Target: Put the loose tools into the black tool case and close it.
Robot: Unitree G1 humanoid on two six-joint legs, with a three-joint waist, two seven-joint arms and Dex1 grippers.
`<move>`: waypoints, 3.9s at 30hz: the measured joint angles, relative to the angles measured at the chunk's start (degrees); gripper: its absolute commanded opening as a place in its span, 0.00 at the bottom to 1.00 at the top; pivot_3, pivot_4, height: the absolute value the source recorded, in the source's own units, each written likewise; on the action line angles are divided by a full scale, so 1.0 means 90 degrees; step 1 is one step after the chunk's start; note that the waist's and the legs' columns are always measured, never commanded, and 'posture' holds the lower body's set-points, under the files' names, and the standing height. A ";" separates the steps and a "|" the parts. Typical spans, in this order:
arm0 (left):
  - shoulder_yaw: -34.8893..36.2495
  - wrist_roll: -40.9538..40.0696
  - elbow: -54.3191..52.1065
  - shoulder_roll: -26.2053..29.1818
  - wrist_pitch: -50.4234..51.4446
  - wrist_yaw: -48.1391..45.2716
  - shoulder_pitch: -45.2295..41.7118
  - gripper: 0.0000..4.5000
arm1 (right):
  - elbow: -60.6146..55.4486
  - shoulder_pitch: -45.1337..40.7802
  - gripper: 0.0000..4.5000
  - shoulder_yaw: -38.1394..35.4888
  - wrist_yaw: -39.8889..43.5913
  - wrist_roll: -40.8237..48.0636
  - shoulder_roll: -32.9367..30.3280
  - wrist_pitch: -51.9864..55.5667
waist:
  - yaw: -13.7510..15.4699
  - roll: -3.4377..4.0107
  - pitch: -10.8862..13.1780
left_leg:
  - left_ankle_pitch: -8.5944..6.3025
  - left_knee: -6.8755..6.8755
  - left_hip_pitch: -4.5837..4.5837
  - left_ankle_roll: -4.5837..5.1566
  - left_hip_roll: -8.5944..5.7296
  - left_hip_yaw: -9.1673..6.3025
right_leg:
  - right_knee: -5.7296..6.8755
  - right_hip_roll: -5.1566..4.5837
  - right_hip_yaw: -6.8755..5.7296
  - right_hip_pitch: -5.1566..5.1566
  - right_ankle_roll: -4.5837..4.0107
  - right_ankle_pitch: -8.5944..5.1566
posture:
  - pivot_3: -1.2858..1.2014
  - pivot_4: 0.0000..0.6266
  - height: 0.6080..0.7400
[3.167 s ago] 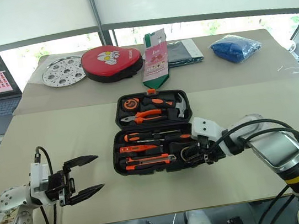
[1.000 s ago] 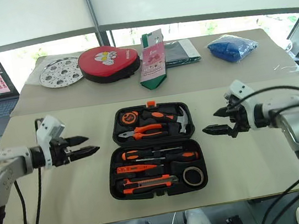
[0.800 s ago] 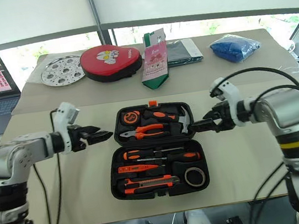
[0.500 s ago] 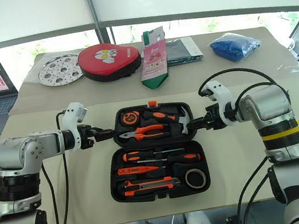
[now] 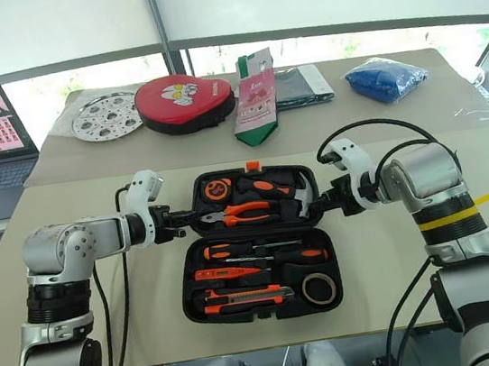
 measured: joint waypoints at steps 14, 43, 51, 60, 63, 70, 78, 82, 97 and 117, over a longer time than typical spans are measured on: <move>0.0329 0.0287 -0.0842 0.0154 -0.3671 -0.1298 0.1844 0.00 | -0.1770 0.2495 0.01 -0.0744 0.0500 -0.0547 -0.0167 -0.4859 | -0.0045 0.0001 0.0005 | 0.0014 -0.0025 -0.0044 -0.0010 -0.0007 0.0004 | -0.0014 0.0001 -0.0005 -0.0051 0.0006 0.0016 | 0.52 0.24 1.00; 0.0014 0.1186 0.0416 0.1837 -0.9770 -0.2742 0.4283 0.40 | -0.1660 0.7175 0.25 -0.1491 0.0525 -0.0750 -0.1964 -1.1183 | 0.0042 0.0013 0.0002 | -0.0056 -0.0026 0.0056 0.0115 -0.0002 0.0017 | -0.0037 -0.0091 -0.0015 0.0060 0.0025 -0.0007 | 0.52 0.24 1.00; -0.0900 0.1302 0.0377 0.1312 -0.8098 -0.2868 0.2181 0.01 | -0.4037 0.8289 0.00 -0.1323 0.1264 -0.0275 -0.2558 -0.9184 | 0.0078 0.0000 0.0001 | -0.0053 -0.0020 0.0064 0.0108 -0.0015 0.0018 | -0.0039 -0.0071 -0.0014 0.0072 0.0040 -0.0007 | 0.52 0.24 1.00; -0.1634 0.1720 0.0739 0.1537 -0.6839 -0.3490 0.1872 0.01 | -0.4541 0.6993 0.00 0.0067 0.0791 -0.1352 -0.1558 -0.7824 | 0.0013 -0.0041 0.0011 | -0.0040 -0.0018 0.0058 0.0079 -0.0007 0.0015 | -0.0044 -0.0033 0.0000 0.0062 0.0041 -0.0014 | 0.52 0.24 1.00; -0.1557 0.1655 0.0597 0.1652 -0.6691 -0.3672 0.1991 0.01 | -0.4392 0.6554 0.00 0.0326 0.0727 -0.1638 -0.1238 -0.7802 | -0.0027 -0.0052 0.0010 | -0.0043 -0.0021 0.0066 0.0083 -0.0003 0.0017 | -0.0040 -0.0035 0.0003 0.0061 0.0033 -0.0018 | 0.52 0.24 1.00; -0.1034 0.1454 -0.0012 0.1719 -0.6288 -0.3486 0.2704 0.01 | -0.3197 0.5030 0.00 0.0700 0.0464 -0.2354 -0.0344 -0.7927 | -0.0113 -0.0058 0.0013 | -0.0044 -0.0018 0.0074 0.0084 0.0004 0.0016 | -0.0029 -0.0037 0.0003 0.0060 0.0014 -0.0006 | 0.52 0.24 1.00; -0.0537 0.1016 -0.0490 0.1226 -0.5879 -0.2940 0.3092 0.01 | -0.1973 0.4068 0.00 0.0624 0.0340 -0.2521 -0.0066 -0.8295 | -0.0041 -0.0054 0.0020 | -0.0025 -0.0019 0.0064 0.0051 -0.0003 0.0015 | -0.0026 -0.0072 -0.0007 0.0055 0.0013 -0.0006 | 0.52 0.24 1.00; -0.0201 0.0685 -0.0416 0.1155 -0.5849 -0.2966 0.2553 0.01 | -0.2026 0.4393 0.00 0.0160 0.0516 -0.2270 -0.0398 -0.8276 | 0.0056 -0.0050 0.0028 | -0.0026 -0.0017 0.0046 0.0054 -0.0013 0.0007 | -0.0030 -0.0087 -0.0028 0.0050 0.0016 -0.0005 | 0.52 0.24 1.00; -0.1933 0.0941 -0.0111 0.0505 -0.5424 -0.3783 0.0468 0.01 | -0.3796 0.5562 0.00 -0.0471 0.1168 -0.1212 -0.0976 -0.6885 | 0.0024 -0.0051 0.0030 | -0.0036 -0.0005 0.0027 0.0072 -0.0023 0.0008 | -0.0049 -0.0035 -0.0005 0.0055 0.0044 -0.0012 | 0.52 0.24 1.00; -0.2173 0.1318 -0.0155 0.0408 -0.5477 -0.3635 0.0489 0.01 | -0.3503 0.4845 0.00 0.0220 0.1153 -0.1464 -0.0541 -0.6606 | 0.0037 -0.0051 0.0030 | -0.0038 -0.0001 0.0024 0.0076 -0.0019 0.0003 | -0.0050 -0.0034 -0.0006 0.0054 0.0046 -0.0012 | 0.52 0.24 1.00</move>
